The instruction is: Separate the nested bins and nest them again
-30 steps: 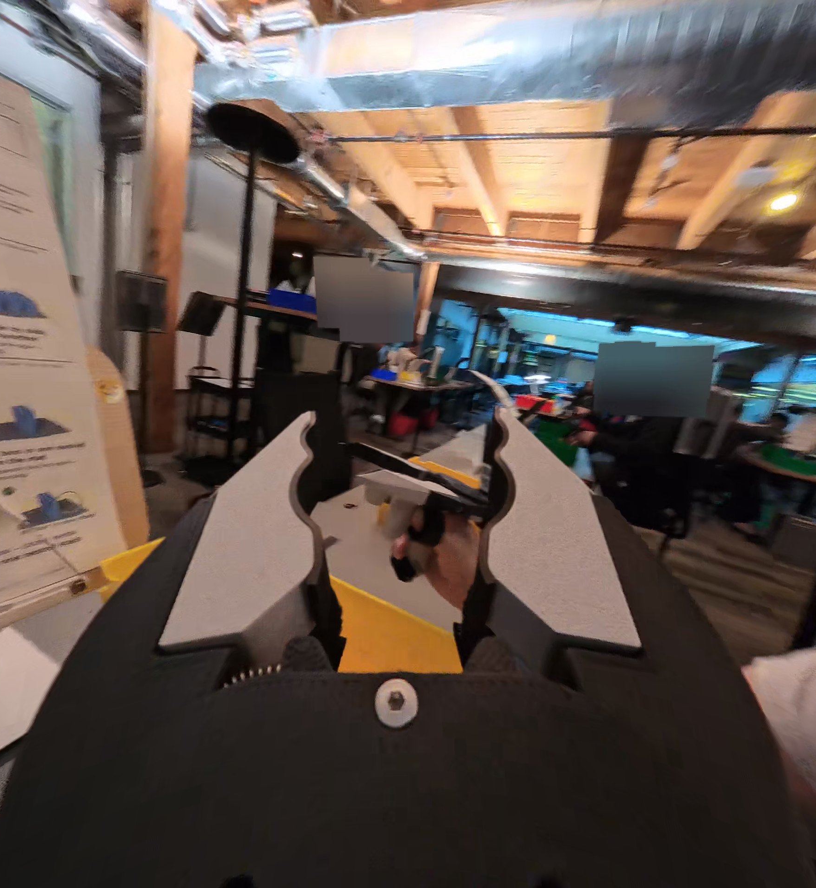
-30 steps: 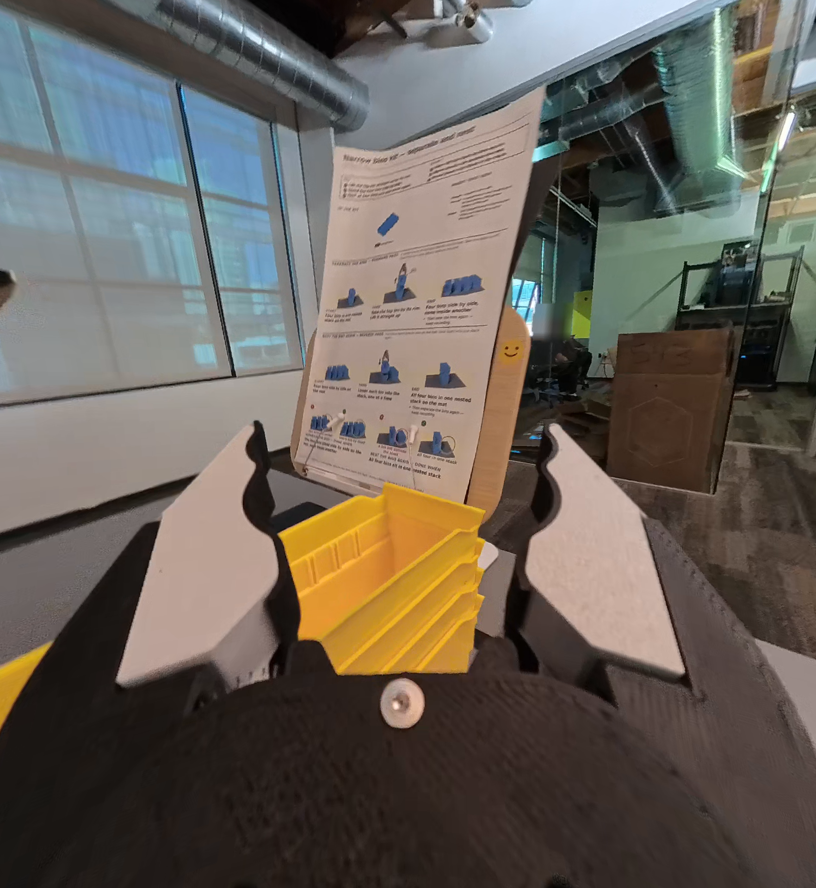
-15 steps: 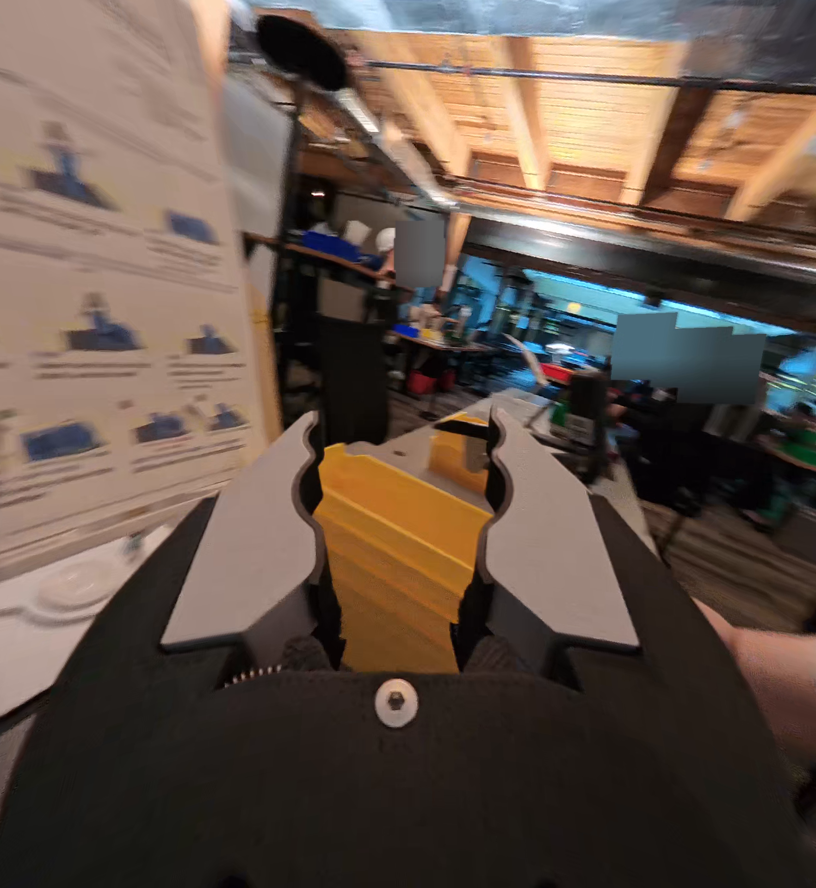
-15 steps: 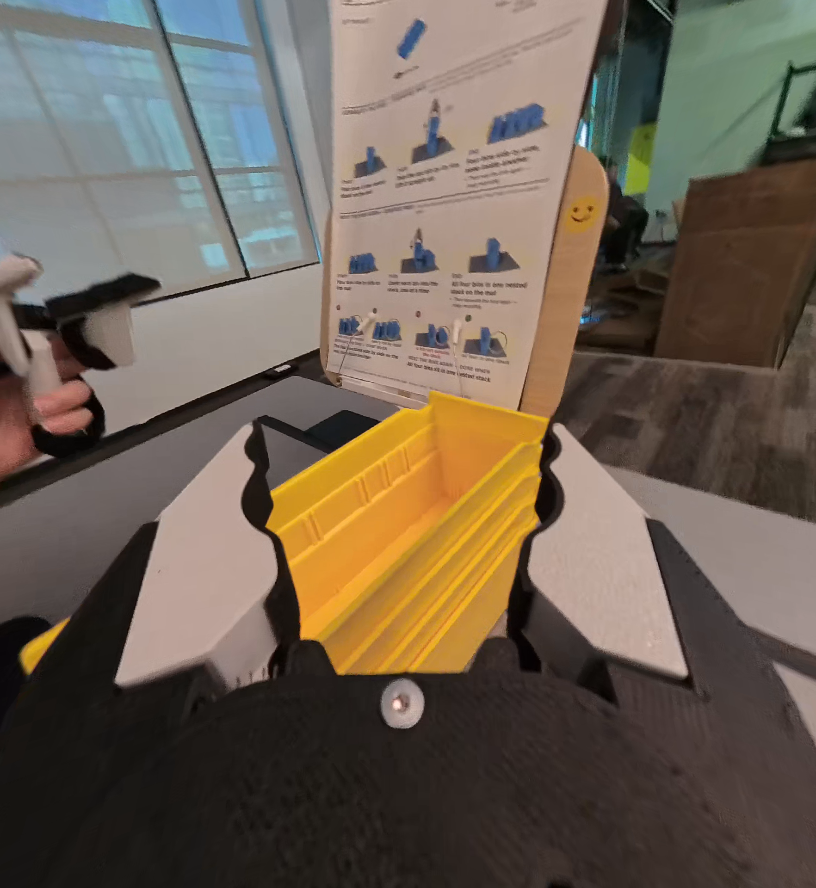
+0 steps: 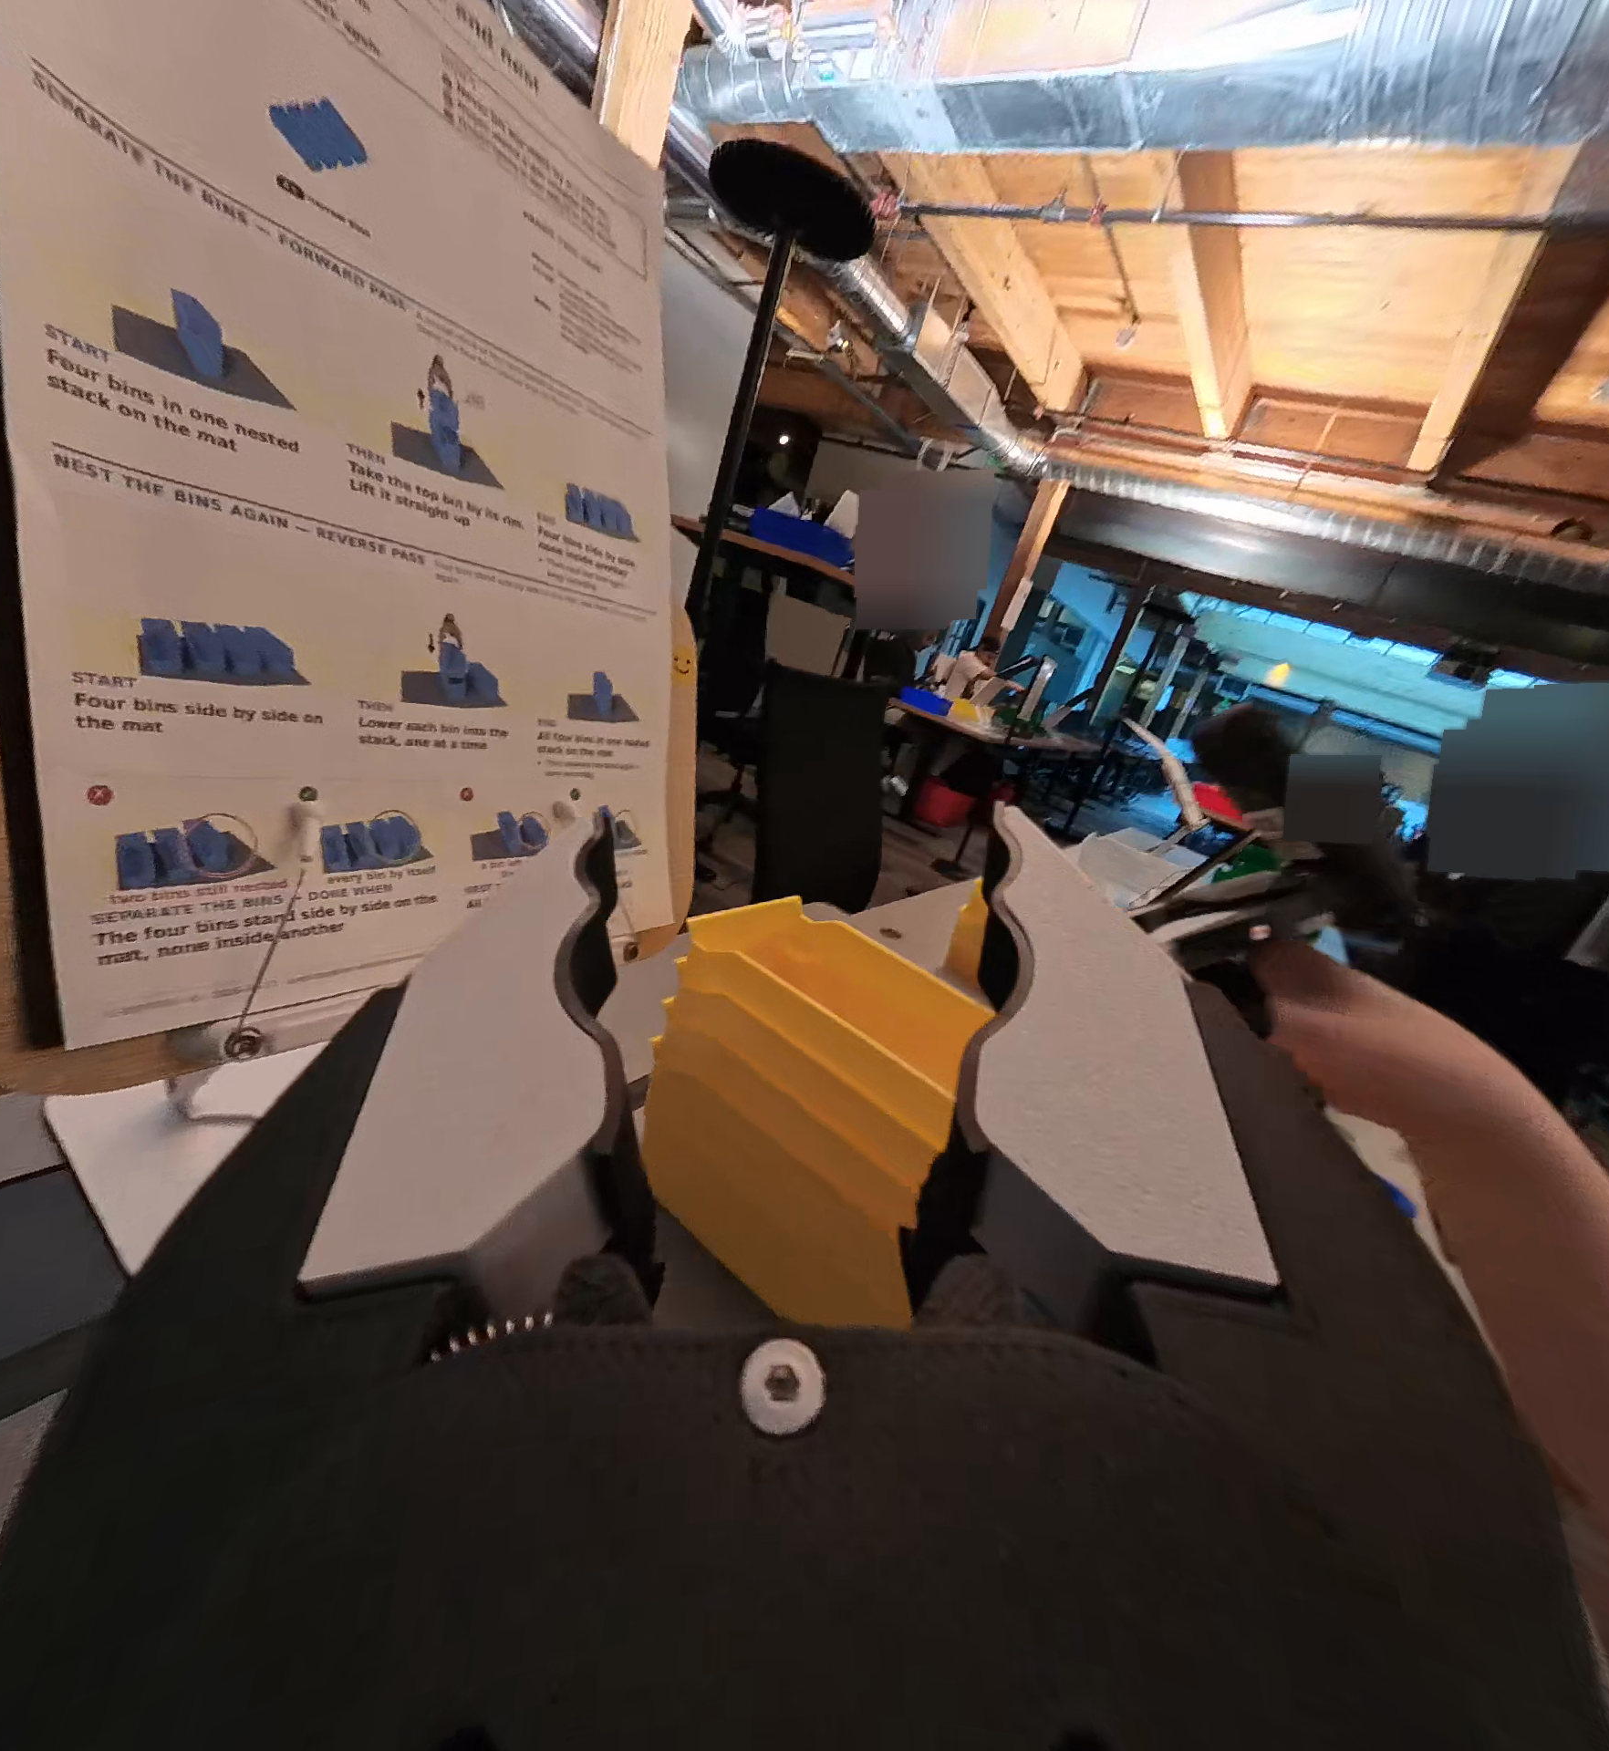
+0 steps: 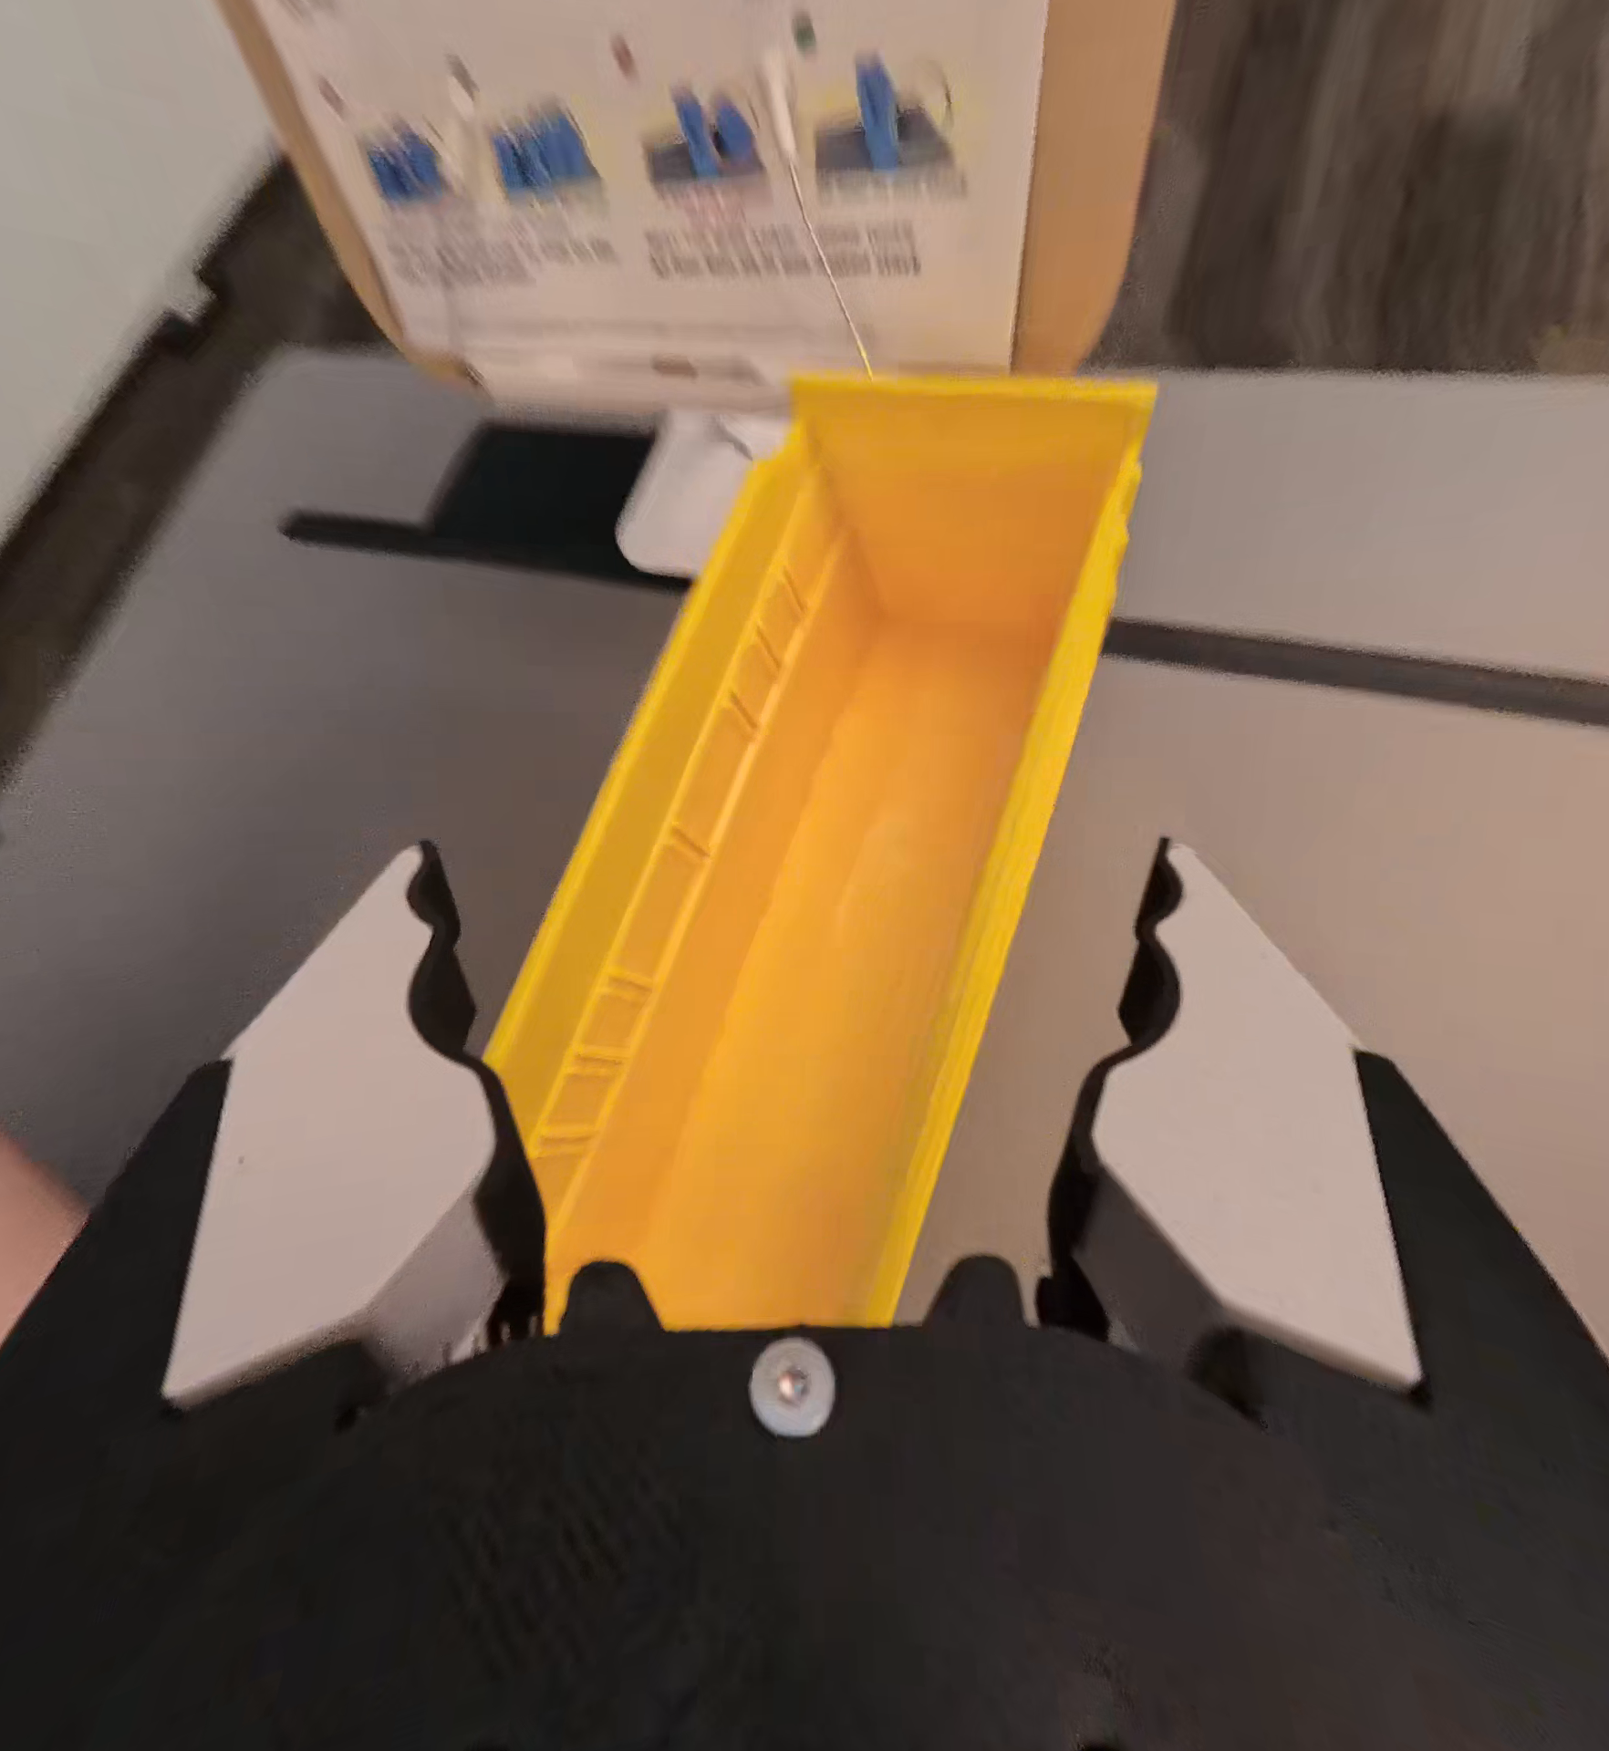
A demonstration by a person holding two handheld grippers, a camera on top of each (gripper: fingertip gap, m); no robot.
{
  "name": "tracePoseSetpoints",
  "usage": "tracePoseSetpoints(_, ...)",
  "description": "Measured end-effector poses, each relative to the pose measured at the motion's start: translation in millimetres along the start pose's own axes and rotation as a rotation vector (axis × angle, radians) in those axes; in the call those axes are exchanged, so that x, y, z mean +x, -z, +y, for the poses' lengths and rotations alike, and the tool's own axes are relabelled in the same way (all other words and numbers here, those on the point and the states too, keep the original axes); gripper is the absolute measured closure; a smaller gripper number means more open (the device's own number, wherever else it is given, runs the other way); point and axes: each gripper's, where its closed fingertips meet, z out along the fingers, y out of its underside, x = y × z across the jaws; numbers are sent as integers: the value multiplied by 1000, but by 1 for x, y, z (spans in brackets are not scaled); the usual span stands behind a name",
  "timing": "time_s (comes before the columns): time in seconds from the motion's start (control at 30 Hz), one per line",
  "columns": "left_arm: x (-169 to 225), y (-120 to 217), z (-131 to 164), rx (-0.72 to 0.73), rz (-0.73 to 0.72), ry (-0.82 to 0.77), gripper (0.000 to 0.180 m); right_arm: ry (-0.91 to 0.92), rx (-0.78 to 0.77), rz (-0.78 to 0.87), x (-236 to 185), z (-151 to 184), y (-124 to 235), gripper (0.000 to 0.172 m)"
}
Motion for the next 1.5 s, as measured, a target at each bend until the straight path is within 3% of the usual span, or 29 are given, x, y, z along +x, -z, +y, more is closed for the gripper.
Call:
tracePoseSetpoints(0.07, 2, 8, -10, 31, 21, 25, 104, 5, -141, 88, 2, 8, -17, 24)
tracePoseSetpoints(0.23, 4, 24, -24, 66, 40, 52, 106, 8, -497, 275, 12, 32, -40, 29)
tracePoseSetpoints(0.3, 3, 27, -26, 70, 40, 55, 107, -23, -560, 259, 7, 33, -46, 43)
tracePoseSetpoints(0.53, 10, 24, -22, 41, 69, 63, 108, -94, -722, 293, 8, 43, -49, 44)
tracePoseSetpoints(0.7, 13, 21, -16, 5, 73, 61, 108, -113, -782, 304, 6, 43, -45, 57)
tracePoseSetpoints(1.2, 14, 19, -11, -34, 59, 54, 111, -119, -838, 307, 2, 39, -36, 60)
tracePoseSetpoints(1.5, 18, 18, -9, -48, 57, 45, 111, -80, -703, 243, -15, -11, -3, 58)
